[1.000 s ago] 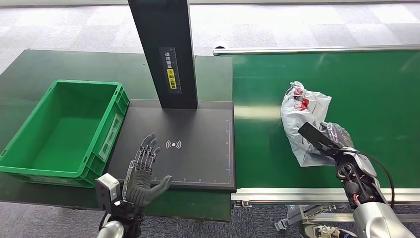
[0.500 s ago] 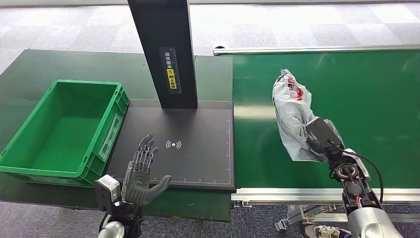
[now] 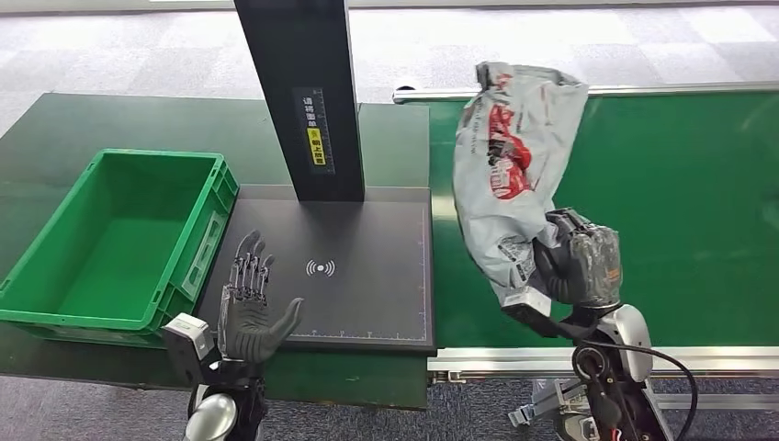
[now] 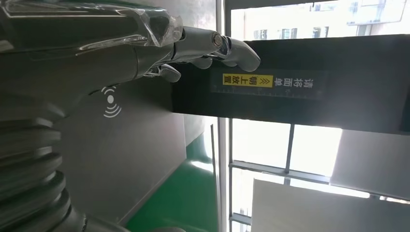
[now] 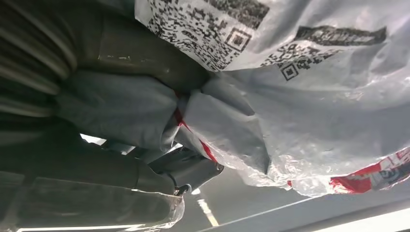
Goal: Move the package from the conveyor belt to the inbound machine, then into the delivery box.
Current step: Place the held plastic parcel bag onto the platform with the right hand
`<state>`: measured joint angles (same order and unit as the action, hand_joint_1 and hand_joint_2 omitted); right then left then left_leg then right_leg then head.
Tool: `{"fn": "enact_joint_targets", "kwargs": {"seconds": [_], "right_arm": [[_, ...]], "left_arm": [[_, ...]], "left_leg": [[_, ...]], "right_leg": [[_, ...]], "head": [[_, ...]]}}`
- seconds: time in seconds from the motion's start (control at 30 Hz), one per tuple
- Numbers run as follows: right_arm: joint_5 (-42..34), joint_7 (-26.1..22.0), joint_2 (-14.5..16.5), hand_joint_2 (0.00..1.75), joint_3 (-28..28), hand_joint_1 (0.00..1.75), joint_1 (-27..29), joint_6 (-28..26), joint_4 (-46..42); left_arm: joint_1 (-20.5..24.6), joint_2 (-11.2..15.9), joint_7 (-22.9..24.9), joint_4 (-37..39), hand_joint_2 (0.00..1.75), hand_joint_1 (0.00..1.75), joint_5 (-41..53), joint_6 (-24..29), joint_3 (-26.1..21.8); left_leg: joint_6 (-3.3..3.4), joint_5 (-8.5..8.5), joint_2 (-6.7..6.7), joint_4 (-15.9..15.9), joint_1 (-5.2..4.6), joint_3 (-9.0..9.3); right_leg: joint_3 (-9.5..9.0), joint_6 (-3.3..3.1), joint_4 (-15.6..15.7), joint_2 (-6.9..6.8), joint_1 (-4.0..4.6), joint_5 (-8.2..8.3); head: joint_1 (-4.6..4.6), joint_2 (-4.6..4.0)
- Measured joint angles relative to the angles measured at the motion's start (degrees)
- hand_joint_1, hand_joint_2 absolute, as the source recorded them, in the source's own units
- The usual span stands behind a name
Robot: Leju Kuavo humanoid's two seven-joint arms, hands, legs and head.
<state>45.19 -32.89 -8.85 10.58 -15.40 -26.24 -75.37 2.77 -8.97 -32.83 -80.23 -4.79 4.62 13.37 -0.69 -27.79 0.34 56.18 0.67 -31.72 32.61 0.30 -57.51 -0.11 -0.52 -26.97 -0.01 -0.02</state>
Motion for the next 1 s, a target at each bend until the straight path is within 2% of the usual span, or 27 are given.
{"fn": "enact_joint_targets", "kwargs": {"seconds": [0.13,0.27,0.5,0.6,0.8,1.0], "right_arm": [[3.18,0.67,-0.62,1.75,7.85,1.75,-1.0,0.88,0.99],[6.38,2.95,-1.37,1.75,15.11,1.75,-3.88,5.89,5.23],[11.05,7.15,-0.92,1.75,26.82,1.75,-11.33,16.33,17.87],[9.84,8.23,0.46,1.75,30.47,1.75,-15.8,17.42,24.54],[1.68,6.17,5.39,1.75,31.3,1.75,-22.46,11.71,34.61],[-0.84,0.67,9.69,1.75,30.16,1.75,-24.37,10.36,39.3]], "left_arm": [[1.07,0.15,-0.72,1.08,1.75,0.0,-1.28,-0.21,0.43],[2.8,0.37,-1.52,2.6,1.75,0.0,-2.49,0.04,0.7],[4.84,0.42,-2.43,3.97,1.75,0.0,-4.91,2.24,0.92],[5.31,0.42,-2.31,3.98,1.75,0.0,-5.66,2.92,1.01],[5.42,0.42,-1.96,3.97,1.75,0.0,-6.0,3.17,1.86],[6.05,0.27,-1.79,4.36,1.75,0.0,-6.04,3.02,2.86]], "left_leg": [[0.0,0.01,-0.03,0.0,-0.01,0.0],[0.0,0.01,-0.04,0.02,-0.01,0.01],[-0.01,0.02,-0.05,0.02,0.0,-0.01],[-0.02,0.03,-0.02,0.02,0.0,0.01],[0.02,0.07,-0.02,0.02,0.0,0.02],[0.02,0.07,-0.02,0.02,0.0,0.0]], "right_leg": [[-0.02,0.0,0.0,-0.03,-0.01,0.01],[-0.02,0.01,0.0,-0.03,-0.01,0.02],[-0.01,0.01,-0.01,-0.03,0.0,0.02],[-0.01,0.01,-0.02,-0.01,0.0,0.02],[-0.01,0.0,-0.02,-0.01,0.0,0.03],[0.01,0.0,-0.02,-0.01,0.0,0.03]], "head": [[0.01,0.01],[0.01,0.0],[0.01,0.0],[0.01,0.0],[0.01,0.0],[0.02,-0.01]]}}
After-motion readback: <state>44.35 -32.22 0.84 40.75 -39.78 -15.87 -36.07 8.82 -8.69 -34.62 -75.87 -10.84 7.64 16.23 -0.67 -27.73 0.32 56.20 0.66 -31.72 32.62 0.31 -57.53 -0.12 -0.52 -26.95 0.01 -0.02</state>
